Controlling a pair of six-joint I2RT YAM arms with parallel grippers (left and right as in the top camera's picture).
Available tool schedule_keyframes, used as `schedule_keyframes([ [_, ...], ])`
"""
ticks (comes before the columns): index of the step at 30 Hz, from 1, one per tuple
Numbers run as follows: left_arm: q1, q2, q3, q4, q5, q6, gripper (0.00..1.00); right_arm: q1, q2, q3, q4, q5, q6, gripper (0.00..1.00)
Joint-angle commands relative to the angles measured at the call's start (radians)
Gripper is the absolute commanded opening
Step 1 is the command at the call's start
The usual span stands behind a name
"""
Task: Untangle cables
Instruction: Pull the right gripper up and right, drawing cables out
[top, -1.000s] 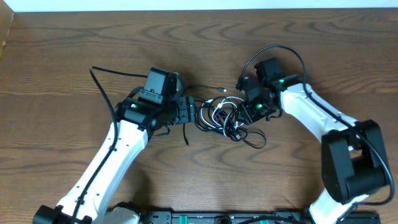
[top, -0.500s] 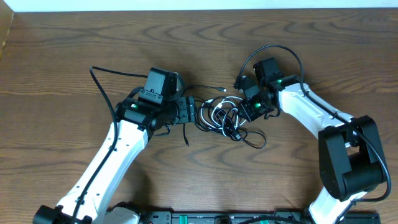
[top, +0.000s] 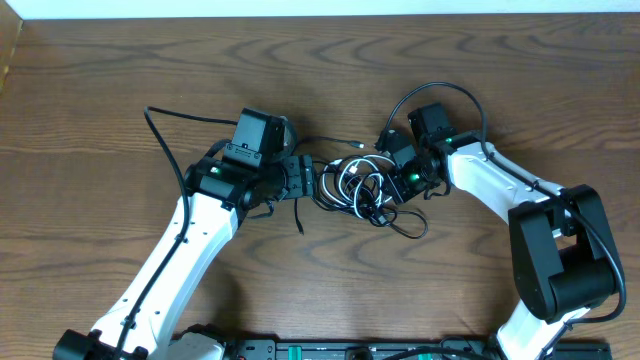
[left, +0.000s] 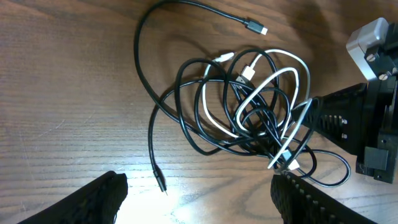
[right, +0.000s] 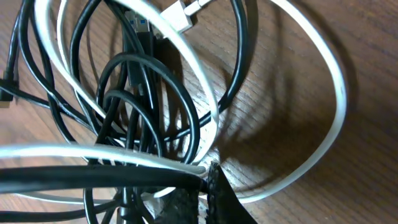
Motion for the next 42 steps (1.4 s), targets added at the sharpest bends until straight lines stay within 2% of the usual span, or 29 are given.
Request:
schedule_keyframes([
  [1, 0.000, 0.008, 0.014, 0.000, -0.013, 0.013, 0.79, 0.005, 0.011, -0.006, 0.002, -0.028, 0.015, 0.01],
  [5, 0.000, 0.008, 0.014, 0.001, -0.013, 0.013, 0.79, -0.003, -0.024, 0.004, -0.019, -0.042, 0.060, 0.01],
  [12, 0.000, 0.008, 0.014, 0.012, -0.009, 0.006, 0.79, -0.020, -0.189, 0.115, -0.190, -0.032, 0.068, 0.02],
  [18, 0.000, 0.008, 0.014, 0.012, 0.003, 0.006, 0.79, -0.019, -0.306, 0.143, -0.177, 0.007, 0.070, 0.01],
  [26, 0.000, 0.008, 0.014, 0.011, 0.010, 0.006, 0.79, -0.019, -0.467, 0.143, 0.033, -0.005, 0.229, 0.01],
  [29, 0.000, 0.008, 0.014, 0.012, 0.013, 0.006, 0.79, -0.019, -0.523, 0.143, 0.114, 0.000, 0.241, 0.01],
  [36, 0.000, 0.008, 0.014, 0.019, 0.014, 0.006, 0.79, -0.020, -0.603, 0.143, 0.217, 0.003, 0.346, 0.01],
  [42, 0.000, 0.008, 0.014, 0.066, 0.095, 0.005, 0.79, -0.023, -0.631, 0.143, 0.373, -0.032, 0.575, 0.01],
])
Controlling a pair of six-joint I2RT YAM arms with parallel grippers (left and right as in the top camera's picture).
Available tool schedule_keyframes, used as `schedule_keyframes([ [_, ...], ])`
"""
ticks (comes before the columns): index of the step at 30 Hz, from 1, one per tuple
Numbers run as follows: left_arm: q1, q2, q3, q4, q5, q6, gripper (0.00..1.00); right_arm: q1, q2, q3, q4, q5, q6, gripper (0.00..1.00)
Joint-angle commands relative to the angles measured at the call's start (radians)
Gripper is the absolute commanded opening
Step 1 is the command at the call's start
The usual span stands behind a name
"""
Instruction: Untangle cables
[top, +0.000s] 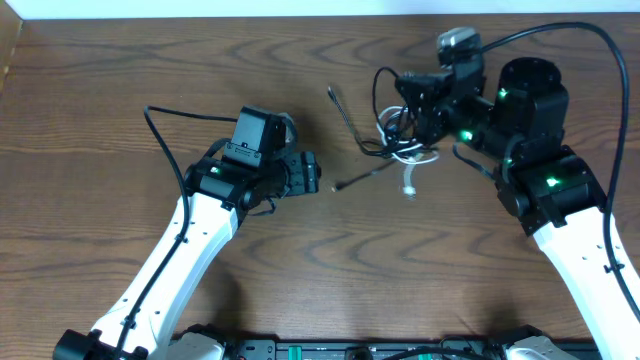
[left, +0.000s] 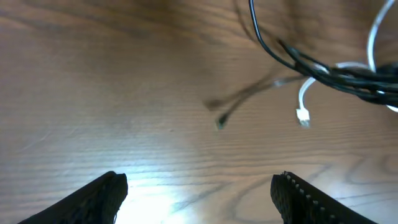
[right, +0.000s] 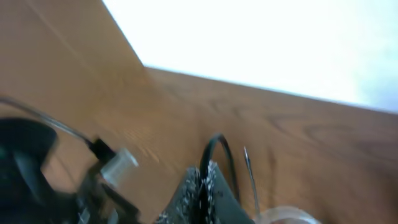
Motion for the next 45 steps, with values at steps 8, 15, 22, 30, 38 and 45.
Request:
schedule_keyframes([
  [8, 0.000, 0.008, 0.014, 0.042, 0.087, 0.006, 0.79, -0.008, -0.034, 0.011, 0.262, -0.008, 0.362, 0.01],
  [15, 0.000, 0.007, 0.014, 0.111, 0.163, 0.007, 0.79, -0.008, -0.034, 0.011, 0.104, 0.191, 0.591, 0.01],
  [22, 0.000, 0.004, 0.014, 0.396, 0.515, 0.006, 0.79, -0.008, -0.024, 0.011, -0.010, 0.212, 0.659, 0.01],
  [30, -0.010, 0.005, 0.014, 0.569, 0.746, 0.036, 0.86, -0.008, -0.024, 0.011, 0.011, 0.208, 0.732, 0.01],
  [38, -0.010, 0.006, 0.014, 0.618, 0.842, 0.147, 0.89, -0.008, -0.024, 0.011, 0.021, 0.171, 0.882, 0.01],
  [45, -0.010, 0.006, 0.014, 0.689, 0.694, 0.134, 0.89, -0.006, -0.024, 0.011, 0.101, 0.081, 0.977, 0.01],
])
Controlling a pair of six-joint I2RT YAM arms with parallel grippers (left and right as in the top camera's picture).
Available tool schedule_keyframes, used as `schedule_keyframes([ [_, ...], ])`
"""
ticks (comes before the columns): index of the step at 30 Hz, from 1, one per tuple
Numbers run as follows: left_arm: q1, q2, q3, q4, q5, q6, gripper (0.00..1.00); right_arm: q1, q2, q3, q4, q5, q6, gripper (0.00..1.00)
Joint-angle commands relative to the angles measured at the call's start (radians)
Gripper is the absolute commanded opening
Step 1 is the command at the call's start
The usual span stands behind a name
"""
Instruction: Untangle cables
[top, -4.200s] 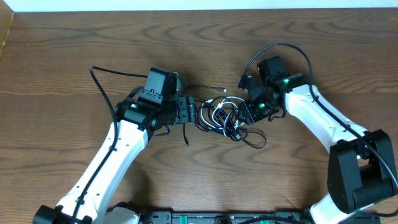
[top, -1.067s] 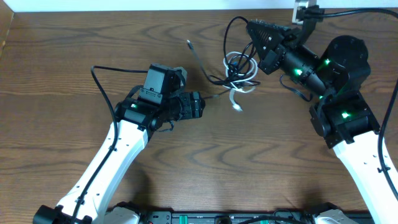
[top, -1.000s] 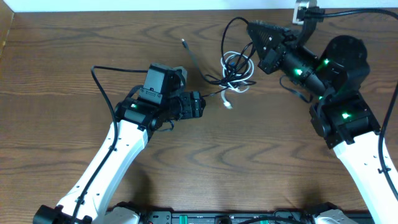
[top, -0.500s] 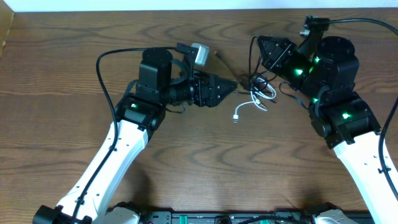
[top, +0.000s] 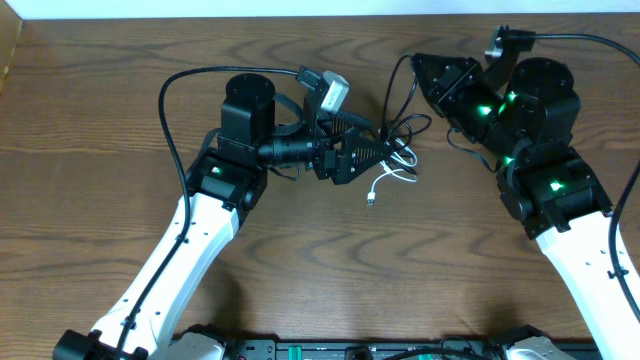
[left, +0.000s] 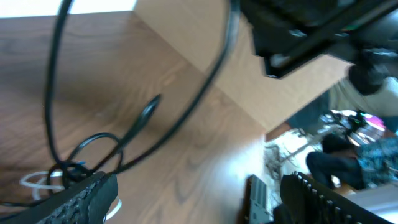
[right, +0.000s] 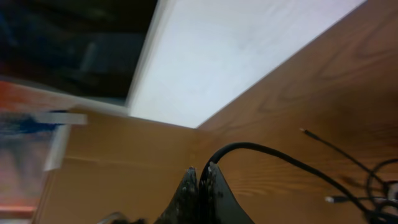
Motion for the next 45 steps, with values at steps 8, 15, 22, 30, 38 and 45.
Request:
schedule_keyframes([
  [8, -0.064, 0.006, 0.009, 0.019, -0.180, 0.121, 0.89, -0.006, -0.006, 0.013, 0.068, -0.095, 0.118, 0.01],
  [15, -0.131, 0.018, 0.009, 0.055, -0.310, 0.148, 0.89, -0.006, -0.006, 0.013, 0.087, -0.148, 0.163, 0.01],
  [22, -0.131, 0.026, 0.009, 0.086, -0.323, 0.139, 0.59, -0.006, -0.006, 0.013, 0.089, -0.178, 0.177, 0.01],
  [30, -0.130, 0.026, 0.009, 0.083, -0.328, 0.135, 0.08, -0.006, -0.006, 0.013, 0.088, -0.174, 0.175, 0.01],
  [38, -0.059, 0.014, 0.009, 0.078, -0.406, 0.068, 0.07, -0.030, 0.010, 0.013, -0.124, 0.085, -0.200, 0.39],
  [45, 0.036, -0.005, 0.009, 0.082, -0.406, -0.080, 0.07, -0.035, 0.097, 0.013, -0.345, -0.013, -0.745, 0.75],
])
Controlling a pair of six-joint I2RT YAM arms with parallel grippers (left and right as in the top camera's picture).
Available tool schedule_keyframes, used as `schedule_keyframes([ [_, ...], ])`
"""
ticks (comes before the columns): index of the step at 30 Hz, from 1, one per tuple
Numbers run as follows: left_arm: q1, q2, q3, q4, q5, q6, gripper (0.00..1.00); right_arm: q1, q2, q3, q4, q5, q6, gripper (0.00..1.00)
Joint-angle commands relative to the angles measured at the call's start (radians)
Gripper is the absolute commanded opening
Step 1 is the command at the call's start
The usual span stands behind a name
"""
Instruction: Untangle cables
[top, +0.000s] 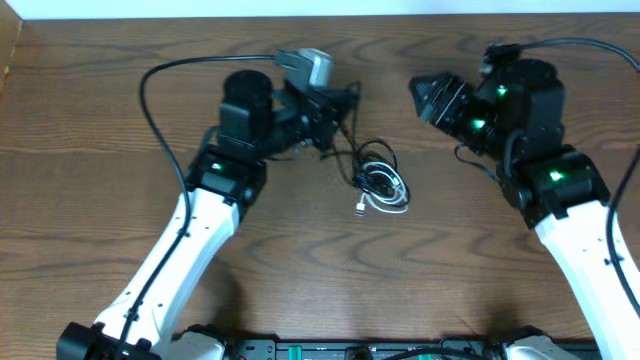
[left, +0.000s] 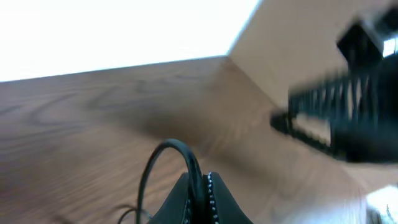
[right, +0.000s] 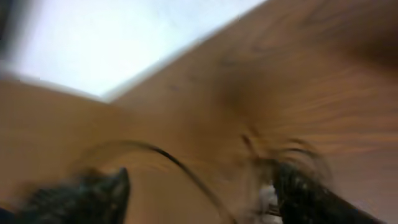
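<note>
A tangle of black and white cables (top: 378, 185) lies mid-table, with a white plug (top: 360, 210) at its left edge. From it a black cable (top: 346, 150) rises to my left gripper (top: 343, 105), which is shut on that black cable (left: 186, 158) in the left wrist view, the strand pinched between its fingertips (left: 200, 186). My right gripper (top: 425, 95) is raised to the right of the tangle and holds nothing. In the blurred right wrist view its fingers (right: 93, 193) stand wide apart, the right gripper (right: 199, 199) open over the cables.
The wooden table's far edge (top: 400, 14) meets a white wall. Each arm's own black lead (top: 160, 80) loops above the table. Both arm bases stand at the near edge (top: 330, 350).
My left gripper was open beside the hanging tangle and is now shut on a black cable. My right gripper was shut on a black cable and is now open. The tangle is lower, mid-table.
The tangle lay on the table between the grippers, right fingers in it, left open. Then the right gripper held it up at the far right. Then it hung between both arms, left open alongside. Now the left holds a black strand and the right is open.
</note>
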Motion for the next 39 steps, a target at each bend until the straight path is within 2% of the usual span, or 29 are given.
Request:
schedule_keyframes([
  [1, 0.017, -0.029, 0.009, 0.010, -0.013, -0.091, 0.07, 0.003, 0.076, 0.008, -0.078, -0.130, -0.422, 0.77],
  [4, 0.017, -0.037, 0.010, 0.058, -0.013, -0.162, 0.07, 0.009, 0.150, 0.008, -0.162, -0.261, -0.557, 0.80],
  [10, 0.017, -0.072, 0.011, 0.224, -0.013, -0.354, 0.07, 0.018, 0.307, 0.008, -0.188, -0.462, -0.662, 0.83],
  [16, 0.017, -0.114, 0.011, 0.243, -0.013, -0.374, 0.07, 0.043, 0.381, 0.008, -0.140, -0.607, -0.784, 0.86],
  [21, 0.017, -0.134, 0.011, 0.283, -0.012, -0.426, 0.07, 0.068, 0.401, 0.008, -0.079, -0.573, -0.772, 0.88],
  [23, 0.017, -0.142, 0.011, 0.333, -0.013, -0.465, 0.07, 0.083, 0.402, 0.008, -0.069, -0.588, -0.792, 0.98],
  [25, 0.019, -0.145, 0.017, 0.380, -0.014, -0.495, 0.07, 0.101, 0.401, 0.008, -0.106, -0.659, -0.939, 0.99],
  [29, 0.029, -0.145, 0.039, 0.403, -0.025, -0.516, 0.07, 0.113, 0.401, 0.008, -0.153, -0.747, -1.089, 0.99],
  [33, 0.031, -0.147, 0.049, 0.457, -0.028, -0.598, 0.08, 0.113, 0.401, 0.008, -0.058, -0.745, -1.053, 0.99],
  [34, 0.031, -0.147, 0.049, 0.470, -0.028, -0.621, 0.08, 0.113, 0.401, 0.008, -0.027, -0.745, -1.036, 0.98],
  [35, 0.031, -0.147, 0.049, 0.481, -0.028, -0.641, 0.07, 0.113, 0.401, 0.008, 0.001, -0.745, -1.019, 0.91],
  [36, 0.031, -0.147, 0.049, 0.486, -0.029, -0.657, 0.07, 0.113, 0.401, 0.008, 0.036, -0.745, -0.996, 0.79],
  [38, 0.032, -0.147, 0.049, 0.500, -0.029, -0.682, 0.07, 0.113, 0.401, 0.008, 0.083, -0.744, -0.958, 0.45],
  [39, 0.034, -0.147, 0.049, 0.507, -0.029, -0.694, 0.07, 0.110, 0.401, 0.008, 0.097, -0.734, -0.944, 0.11],
])
